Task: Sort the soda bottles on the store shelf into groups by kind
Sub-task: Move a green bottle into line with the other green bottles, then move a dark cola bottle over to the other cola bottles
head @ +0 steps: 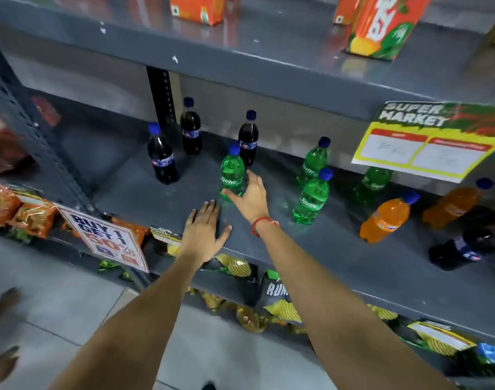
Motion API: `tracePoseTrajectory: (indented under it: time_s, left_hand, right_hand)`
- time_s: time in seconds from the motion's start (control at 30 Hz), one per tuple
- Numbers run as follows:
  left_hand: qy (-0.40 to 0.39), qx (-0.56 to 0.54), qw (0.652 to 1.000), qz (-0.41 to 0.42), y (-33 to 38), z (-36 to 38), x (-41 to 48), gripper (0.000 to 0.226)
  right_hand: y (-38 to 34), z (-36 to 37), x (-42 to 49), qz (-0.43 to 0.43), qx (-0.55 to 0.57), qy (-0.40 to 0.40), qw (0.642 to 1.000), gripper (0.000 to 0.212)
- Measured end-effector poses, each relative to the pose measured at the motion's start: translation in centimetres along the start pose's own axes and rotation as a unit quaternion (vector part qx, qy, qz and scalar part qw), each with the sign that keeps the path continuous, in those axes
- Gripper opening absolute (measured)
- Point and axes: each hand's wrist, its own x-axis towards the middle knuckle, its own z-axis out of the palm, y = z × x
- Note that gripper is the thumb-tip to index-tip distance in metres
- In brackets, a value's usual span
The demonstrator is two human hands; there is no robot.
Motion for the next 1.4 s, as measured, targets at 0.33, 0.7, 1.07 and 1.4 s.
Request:
tracePoseTrajectory:
  time_s: [0.33, 0.7, 1.07, 1.4]
  left_hand:
    - [0.045, 0.015, 0.999, 0.010, -0.4, 0.4, -0.1, 0.068]
    - [0.062, 0.034, 0.997, 0.013, -0.8, 0.7, 0.0, 0.074]
    - [-0.027, -0.004, 0.971, 0.238, 17.0, 5.1, -2.0, 0.076]
    - [-0.033, 0.085, 0.961, 0.261, 17.8, 6.1, -2.2, 0.088]
  right_hand:
    - [0.8, 1.6, 0.3, 0.016, 0.002, 0.063, 0.998, 0.048]
    - [7.0, -8.5, -9.3, 0.005, 0.024, 0.191, 0.981, 0.045]
    - [12.8, -16.7, -10.7, 0.059, -0.018, 0.219, 0.974, 0.053]
    - [17.4, -24.3, -14.9, 0.126, 0.008, 0.424, 0.897, 0.060]
